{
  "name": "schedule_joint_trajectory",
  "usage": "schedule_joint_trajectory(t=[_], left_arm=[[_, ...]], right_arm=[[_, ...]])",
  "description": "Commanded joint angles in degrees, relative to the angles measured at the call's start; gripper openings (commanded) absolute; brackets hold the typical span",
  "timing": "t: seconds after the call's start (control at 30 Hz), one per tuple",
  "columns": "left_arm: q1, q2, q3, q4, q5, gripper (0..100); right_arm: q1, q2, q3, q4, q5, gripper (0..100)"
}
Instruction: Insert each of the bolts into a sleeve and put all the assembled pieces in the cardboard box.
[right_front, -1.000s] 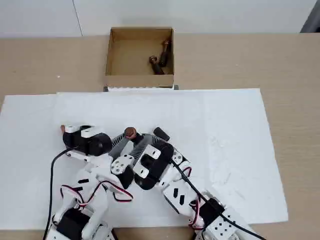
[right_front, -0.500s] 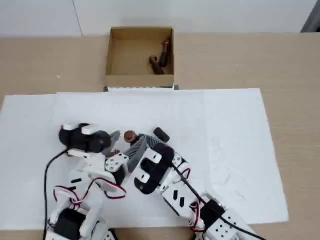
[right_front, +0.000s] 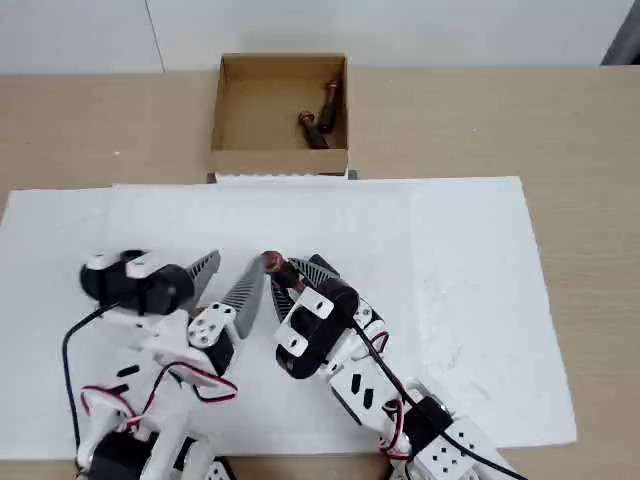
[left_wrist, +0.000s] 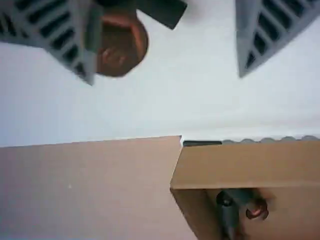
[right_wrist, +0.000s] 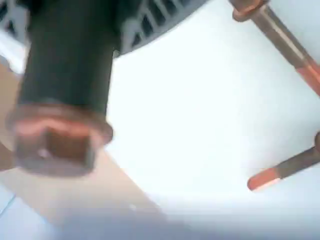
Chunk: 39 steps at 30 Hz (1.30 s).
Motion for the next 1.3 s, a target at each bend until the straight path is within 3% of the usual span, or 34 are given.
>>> schedule_joint_trajectory(t=[0.0, 0.1, 0.23, 0.5, 0.67, 0.77, 1.27], left_arm=[[-0.35, -0.26, -5.05, -0.26, 1.23, 7], [-0.35, -0.26, -7.16, -0.09, 1.23, 0], [-1.41, -0.26, -8.04, 0.0, 1.05, 1], [-13.19, -0.26, 2.68, -0.26, 0.79, 1], [-14.59, -0.26, 13.58, -0.35, -2.9, 1], [-14.68, -0.26, 15.96, -2.11, -4.75, 1], [-14.33, -0.26, 18.07, 0.97, -4.84, 1]], right_arm=[[0.75, -0.48, 0.79, -1.8, 0.26, 0.3], [0.75, -0.66, 0.79, -1.8, 0.26, 0.3], [1.63, -0.75, 0.79, -1.8, 0.26, 0.3], [13.41, -0.22, -0.88, -0.92, -2.64, 0.3], [18.33, 0.48, -19.25, 24.84, -17.76, 0.2], [18.51, 3.56, -28.84, 35.56, -19.69, 0.2], [20.0, 32.48, -57.32, 37.93, -19.96, 0.2]])
